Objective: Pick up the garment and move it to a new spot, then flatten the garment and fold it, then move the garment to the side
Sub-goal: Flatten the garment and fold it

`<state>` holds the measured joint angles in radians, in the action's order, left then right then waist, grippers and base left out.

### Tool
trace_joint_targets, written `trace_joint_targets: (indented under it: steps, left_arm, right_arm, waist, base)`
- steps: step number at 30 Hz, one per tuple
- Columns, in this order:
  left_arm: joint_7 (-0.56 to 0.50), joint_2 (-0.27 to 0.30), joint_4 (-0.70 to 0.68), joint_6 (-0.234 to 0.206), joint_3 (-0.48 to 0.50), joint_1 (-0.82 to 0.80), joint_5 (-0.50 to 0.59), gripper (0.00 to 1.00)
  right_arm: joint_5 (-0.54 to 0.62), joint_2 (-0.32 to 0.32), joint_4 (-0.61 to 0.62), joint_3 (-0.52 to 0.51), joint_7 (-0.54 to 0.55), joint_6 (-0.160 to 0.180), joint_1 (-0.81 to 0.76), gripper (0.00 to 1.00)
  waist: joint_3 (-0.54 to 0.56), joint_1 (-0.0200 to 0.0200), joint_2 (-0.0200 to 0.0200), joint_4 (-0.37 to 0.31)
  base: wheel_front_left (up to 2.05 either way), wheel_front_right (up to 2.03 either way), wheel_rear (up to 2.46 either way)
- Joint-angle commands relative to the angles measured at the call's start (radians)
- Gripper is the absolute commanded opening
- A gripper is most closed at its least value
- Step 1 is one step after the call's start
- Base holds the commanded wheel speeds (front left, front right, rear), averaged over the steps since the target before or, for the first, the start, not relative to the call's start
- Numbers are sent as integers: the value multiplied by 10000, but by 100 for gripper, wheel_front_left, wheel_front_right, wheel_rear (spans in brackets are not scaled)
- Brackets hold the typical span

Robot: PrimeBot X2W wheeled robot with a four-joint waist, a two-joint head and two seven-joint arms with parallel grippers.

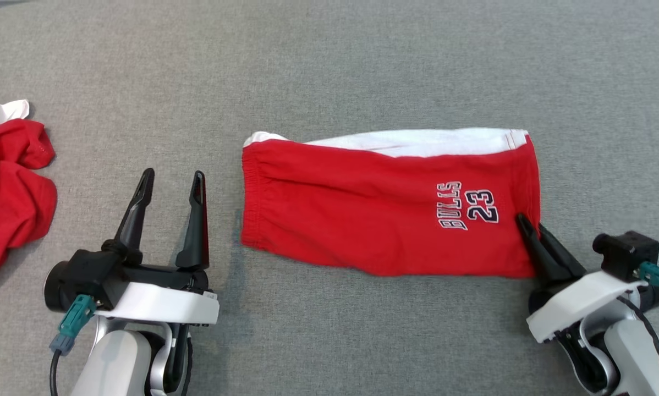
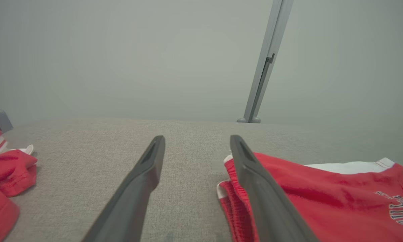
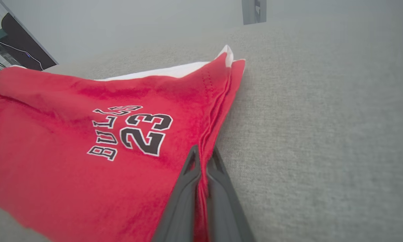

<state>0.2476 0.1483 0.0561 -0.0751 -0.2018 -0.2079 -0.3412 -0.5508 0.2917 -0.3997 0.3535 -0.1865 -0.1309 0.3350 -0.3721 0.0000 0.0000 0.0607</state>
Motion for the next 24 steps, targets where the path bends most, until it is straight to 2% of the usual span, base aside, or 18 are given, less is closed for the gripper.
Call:
trace_joint_targets:
  steps: [1,15,24]
  left_arm:
    - [-8,91,-60,-62,50,70,-24,100]
    - [-315,312,-338,-111,-83,100,-13,100]
    - [-281,262,-288,-103,-239,106,-86,100]
  right_arm:
    - [33,49,37,-131,-45,2,-178,0]
    - [-180,59,682,-1103,232,2,-947,0]
    - [-1670,372,2717,-556,1069,-1,-614,0]
  waist:
    - [97,0,0,-89]
    - [272,0,0,-242]
    - [390,0,0,-67]
  base:
    - [0,0,0]
    - [0,0,0]
    - [0,0,0]
